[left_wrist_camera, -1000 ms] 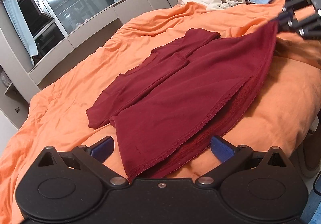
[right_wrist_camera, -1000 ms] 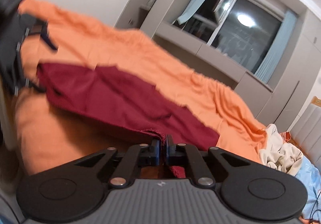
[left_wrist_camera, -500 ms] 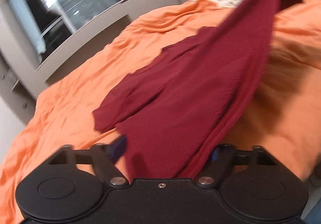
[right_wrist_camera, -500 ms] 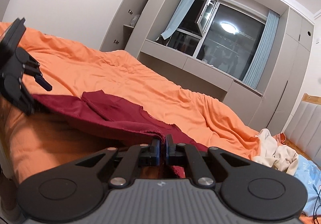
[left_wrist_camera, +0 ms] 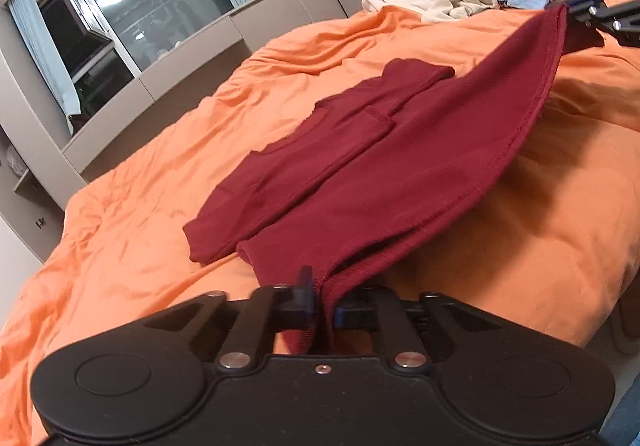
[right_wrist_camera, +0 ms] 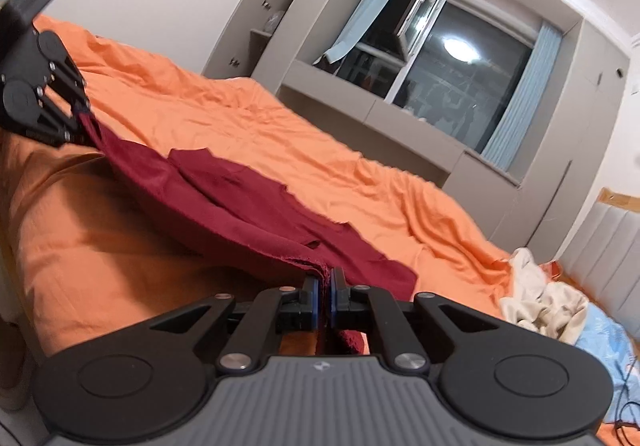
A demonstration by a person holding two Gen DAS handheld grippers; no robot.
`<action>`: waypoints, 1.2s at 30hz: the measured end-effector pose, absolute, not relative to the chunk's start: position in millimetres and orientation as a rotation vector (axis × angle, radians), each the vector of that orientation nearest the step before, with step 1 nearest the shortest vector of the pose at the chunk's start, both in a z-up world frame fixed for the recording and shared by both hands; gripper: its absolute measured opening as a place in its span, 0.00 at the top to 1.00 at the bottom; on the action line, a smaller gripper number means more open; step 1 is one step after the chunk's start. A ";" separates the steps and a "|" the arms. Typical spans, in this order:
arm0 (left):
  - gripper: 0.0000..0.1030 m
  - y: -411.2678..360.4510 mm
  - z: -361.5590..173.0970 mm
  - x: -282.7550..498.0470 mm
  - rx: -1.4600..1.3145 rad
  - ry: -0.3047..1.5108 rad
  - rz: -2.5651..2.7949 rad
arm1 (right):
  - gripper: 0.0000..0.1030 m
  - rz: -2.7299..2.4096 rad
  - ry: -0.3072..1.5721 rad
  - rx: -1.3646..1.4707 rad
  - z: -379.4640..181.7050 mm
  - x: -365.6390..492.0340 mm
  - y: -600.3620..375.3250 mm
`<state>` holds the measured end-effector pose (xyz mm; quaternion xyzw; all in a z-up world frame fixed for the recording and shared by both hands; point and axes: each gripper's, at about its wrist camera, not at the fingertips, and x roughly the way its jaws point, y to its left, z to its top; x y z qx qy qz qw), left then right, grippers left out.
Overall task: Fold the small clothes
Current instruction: 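Carry the held hem over the shirt body toward the collar with both grippers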
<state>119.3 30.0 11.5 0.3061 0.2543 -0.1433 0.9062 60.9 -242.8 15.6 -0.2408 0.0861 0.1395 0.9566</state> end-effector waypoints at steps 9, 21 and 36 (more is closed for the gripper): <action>0.94 34.8 45.5 80.6 0.538 0.318 -0.201 | 0.95 0.240 0.029 -0.473 40.6 17.0 -258.0; 0.95 15.8 123.0 -36.1 0.469 0.210 -0.225 | 0.95 0.325 0.010 -0.349 109.0 -58.3 -304.3; 0.93 6.3 152.4 20.3 0.430 0.148 -0.184 | 0.94 0.218 -0.072 -0.513 125.3 91.5 -264.6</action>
